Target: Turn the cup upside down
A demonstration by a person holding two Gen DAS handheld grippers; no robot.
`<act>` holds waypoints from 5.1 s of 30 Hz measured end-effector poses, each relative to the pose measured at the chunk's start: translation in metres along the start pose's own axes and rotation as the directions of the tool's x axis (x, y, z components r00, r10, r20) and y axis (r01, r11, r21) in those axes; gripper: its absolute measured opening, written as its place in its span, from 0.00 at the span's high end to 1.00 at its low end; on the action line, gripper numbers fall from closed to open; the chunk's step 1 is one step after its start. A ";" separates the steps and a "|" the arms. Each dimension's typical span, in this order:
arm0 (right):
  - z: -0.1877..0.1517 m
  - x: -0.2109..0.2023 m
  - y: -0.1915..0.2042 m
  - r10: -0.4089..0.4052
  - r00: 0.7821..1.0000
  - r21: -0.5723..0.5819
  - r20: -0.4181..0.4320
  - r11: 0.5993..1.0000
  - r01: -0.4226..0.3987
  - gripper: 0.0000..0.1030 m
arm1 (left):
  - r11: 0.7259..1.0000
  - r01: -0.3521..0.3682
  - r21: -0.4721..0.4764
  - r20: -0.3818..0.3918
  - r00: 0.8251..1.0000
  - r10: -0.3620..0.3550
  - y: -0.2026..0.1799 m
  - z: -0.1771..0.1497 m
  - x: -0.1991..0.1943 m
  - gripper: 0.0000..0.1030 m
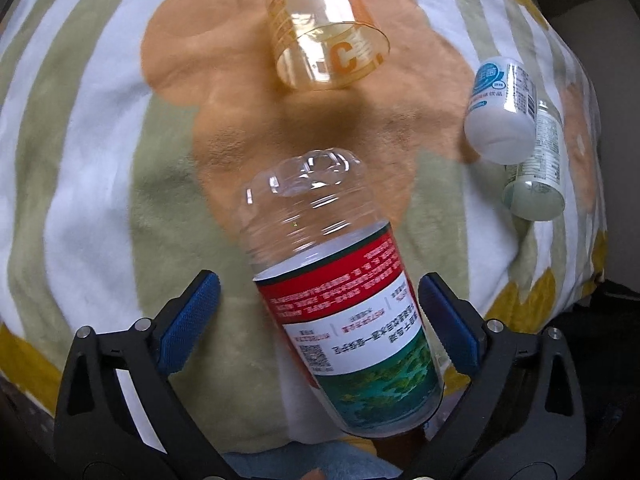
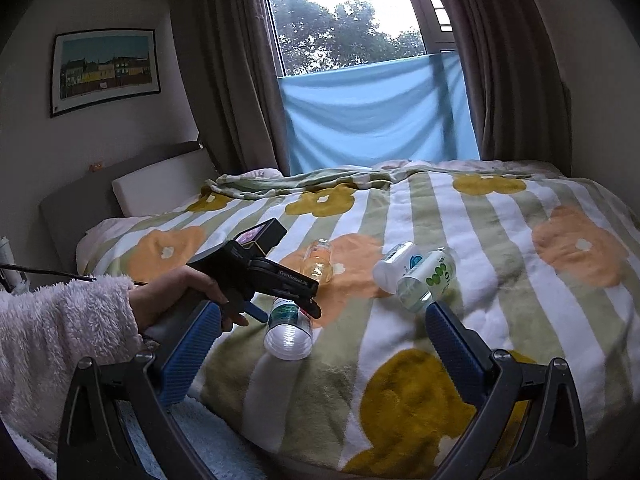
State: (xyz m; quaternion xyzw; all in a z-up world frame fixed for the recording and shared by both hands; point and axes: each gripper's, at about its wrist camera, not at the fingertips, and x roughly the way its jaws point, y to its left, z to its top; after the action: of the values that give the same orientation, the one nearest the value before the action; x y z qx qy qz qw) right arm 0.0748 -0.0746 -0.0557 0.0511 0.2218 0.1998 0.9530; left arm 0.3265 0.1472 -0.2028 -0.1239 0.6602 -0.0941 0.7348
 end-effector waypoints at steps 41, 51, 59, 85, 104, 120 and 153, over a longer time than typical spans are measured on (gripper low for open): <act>0.004 0.364 0.038 0.034 0.320 0.001 -0.947 0.995 -0.103 0.43 | 0.994 0.030 0.106 0.639 0.763 -0.091 0.068 -0.186 -0.134 0.00; 0.068 0.306 0.045 -0.035 0.649 -0.132 -0.760 0.986 -0.102 0.44 | 0.990 0.072 0.125 0.640 0.756 -0.136 0.063 -0.189 -0.140 0.00; 0.049 0.260 0.049 0.060 0.928 -0.053 -0.367 0.995 -0.085 0.44 | 0.988 0.076 0.135 0.633 0.760 -0.145 0.059 -0.195 -0.144 0.00; -0.007 0.232 0.046 0.019 0.925 -0.187 -0.380 0.977 -0.098 0.44 | 0.986 0.099 0.137 0.609 0.777 -0.163 0.063 -0.192 -0.139 0.00; -0.017 0.222 0.032 0.072 0.939 -0.042 -0.336 0.995 -0.091 0.00 | 0.989 0.088 0.117 0.615 0.776 -0.141 0.064 -0.193 -0.141 0.00; 0.035 0.108 0.059 0.037 0.987 -0.119 -0.158 0.991 -0.056 0.00 | 0.987 -0.101 0.123 0.786 0.618 -0.034 0.036 -0.226 -0.213 0.00; 0.017 -0.063 0.099 -0.279 0.941 -0.047 0.192 0.955 0.293 0.00 | 0.959 -0.264 0.104 0.922 0.386 0.006 -0.001 -0.316 -0.250 0.00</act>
State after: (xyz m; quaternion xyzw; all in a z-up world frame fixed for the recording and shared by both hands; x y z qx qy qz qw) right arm -0.0047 -0.0097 0.0037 0.0007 0.1306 0.0618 0.9895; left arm -0.0152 0.2035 0.0033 -0.0131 0.1406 -0.0271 0.9896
